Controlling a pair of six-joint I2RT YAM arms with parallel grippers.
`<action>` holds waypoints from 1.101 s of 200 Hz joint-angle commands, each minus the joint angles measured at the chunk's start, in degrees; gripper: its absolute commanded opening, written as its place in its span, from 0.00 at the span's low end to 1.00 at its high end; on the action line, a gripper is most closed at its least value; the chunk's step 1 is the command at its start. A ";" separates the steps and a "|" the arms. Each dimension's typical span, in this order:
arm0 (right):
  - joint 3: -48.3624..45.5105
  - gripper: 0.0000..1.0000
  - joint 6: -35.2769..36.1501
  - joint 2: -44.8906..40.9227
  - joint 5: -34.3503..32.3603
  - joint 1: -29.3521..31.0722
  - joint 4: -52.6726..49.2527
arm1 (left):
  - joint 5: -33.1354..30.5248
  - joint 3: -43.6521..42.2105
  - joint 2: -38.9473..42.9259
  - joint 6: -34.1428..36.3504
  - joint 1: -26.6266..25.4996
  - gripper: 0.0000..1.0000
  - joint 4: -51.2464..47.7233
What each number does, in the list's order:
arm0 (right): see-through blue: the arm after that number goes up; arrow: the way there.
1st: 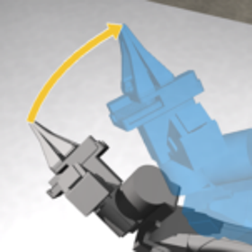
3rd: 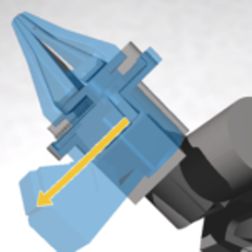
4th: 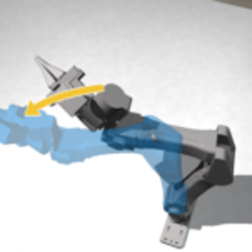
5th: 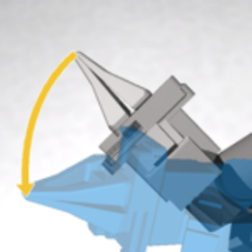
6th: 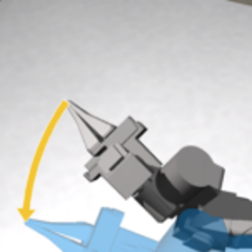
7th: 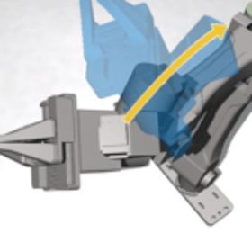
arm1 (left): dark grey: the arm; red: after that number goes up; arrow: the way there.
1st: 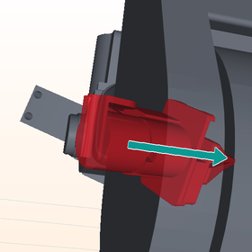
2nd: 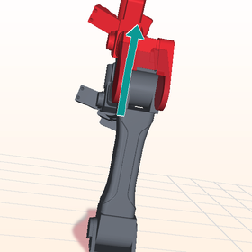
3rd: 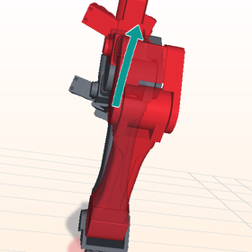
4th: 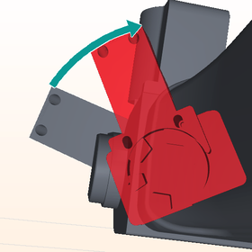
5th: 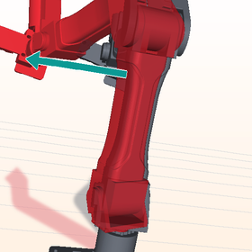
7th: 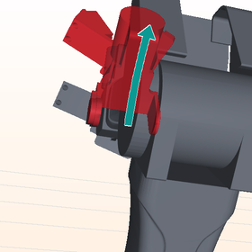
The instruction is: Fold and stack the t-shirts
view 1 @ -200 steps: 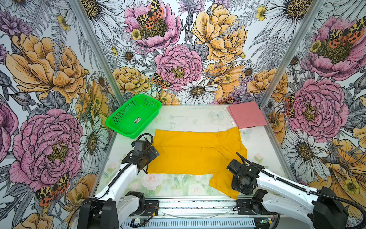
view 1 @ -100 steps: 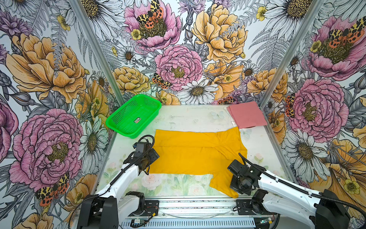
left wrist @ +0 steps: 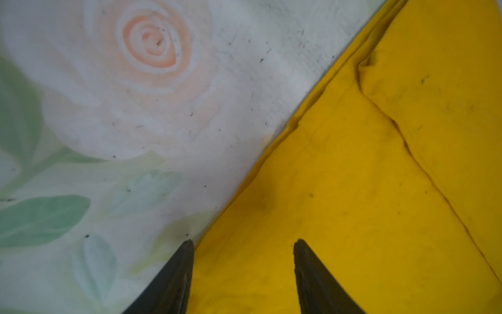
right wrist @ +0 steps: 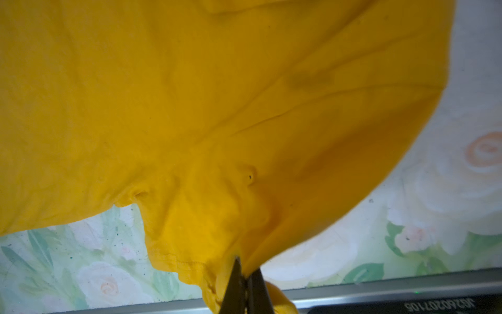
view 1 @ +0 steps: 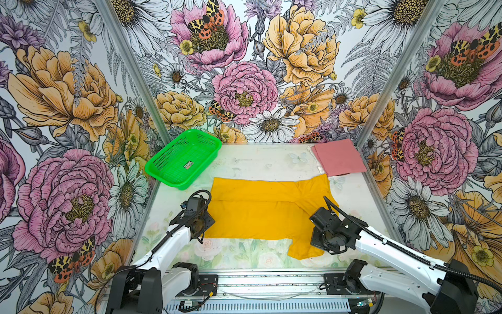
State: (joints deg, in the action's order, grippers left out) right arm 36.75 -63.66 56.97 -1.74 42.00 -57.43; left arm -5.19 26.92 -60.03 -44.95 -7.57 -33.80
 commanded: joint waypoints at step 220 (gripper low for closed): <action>8.32 0.00 16.96 -0.48 -5.43 -9.04 8.62 | -8.84 -0.97 -0.40 -8.79 -5.08 0.17 -11.33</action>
State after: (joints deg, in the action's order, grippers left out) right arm 42.85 -48.21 57.12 -5.82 33.32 -50.61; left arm -12.60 26.44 -59.40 -53.63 -12.51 -46.50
